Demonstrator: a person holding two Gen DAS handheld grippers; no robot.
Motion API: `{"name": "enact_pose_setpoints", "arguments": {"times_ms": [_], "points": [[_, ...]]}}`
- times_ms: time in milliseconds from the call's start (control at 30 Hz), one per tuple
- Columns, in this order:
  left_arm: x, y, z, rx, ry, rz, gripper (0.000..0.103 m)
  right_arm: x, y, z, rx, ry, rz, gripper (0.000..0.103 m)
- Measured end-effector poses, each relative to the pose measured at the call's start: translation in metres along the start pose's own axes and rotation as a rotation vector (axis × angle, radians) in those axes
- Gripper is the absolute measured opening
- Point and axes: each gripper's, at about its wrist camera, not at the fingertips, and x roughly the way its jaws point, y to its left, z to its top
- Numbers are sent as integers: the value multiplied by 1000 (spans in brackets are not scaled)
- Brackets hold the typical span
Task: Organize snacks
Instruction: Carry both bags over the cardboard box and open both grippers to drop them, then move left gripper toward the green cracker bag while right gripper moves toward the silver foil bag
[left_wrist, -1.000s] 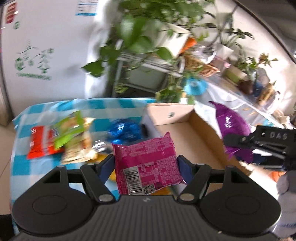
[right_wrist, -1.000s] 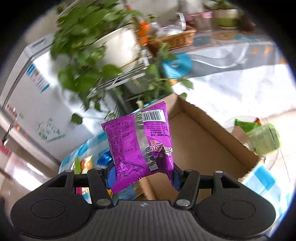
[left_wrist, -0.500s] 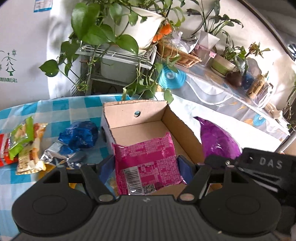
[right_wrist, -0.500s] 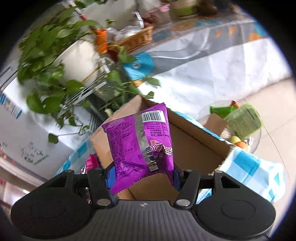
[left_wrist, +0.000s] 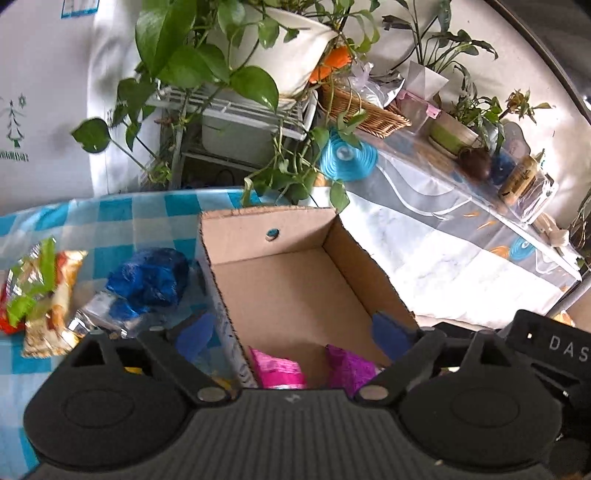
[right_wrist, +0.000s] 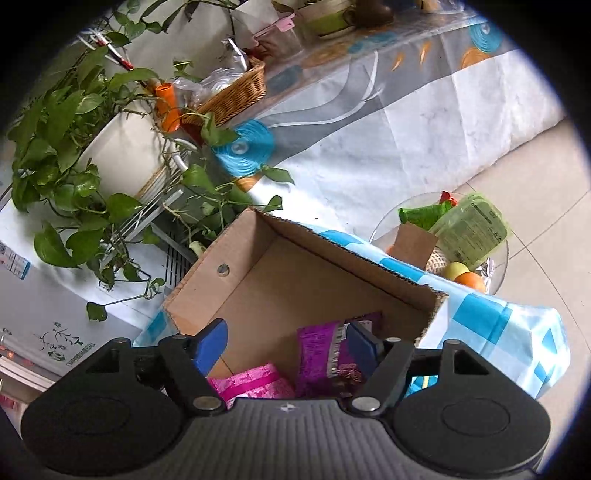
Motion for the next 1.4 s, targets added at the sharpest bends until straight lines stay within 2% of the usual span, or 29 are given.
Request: {"name": "enact_pose_setpoints", "arguments": {"times_ms": [200, 600, 800, 1000, 1400], "points": [[-14, 23, 5, 8, -17, 26, 96, 1, 8, -3, -38, 18, 38, 83], [-38, 84, 11, -19, -26, 83, 97, 1, 44, -17, -247, 2, 73, 85], [-45, 121, 13, -26, -25, 138, 98, 2, 63, -32, -355, 19, 146, 85], [-50, 158, 14, -31, -14, 197, 98, 6, 84, -53, -477, 62, 205, 85], [-47, 218, 19, -118, -5, 243, 99, 15, 111, -84, -623, 128, 262, 85]]}}
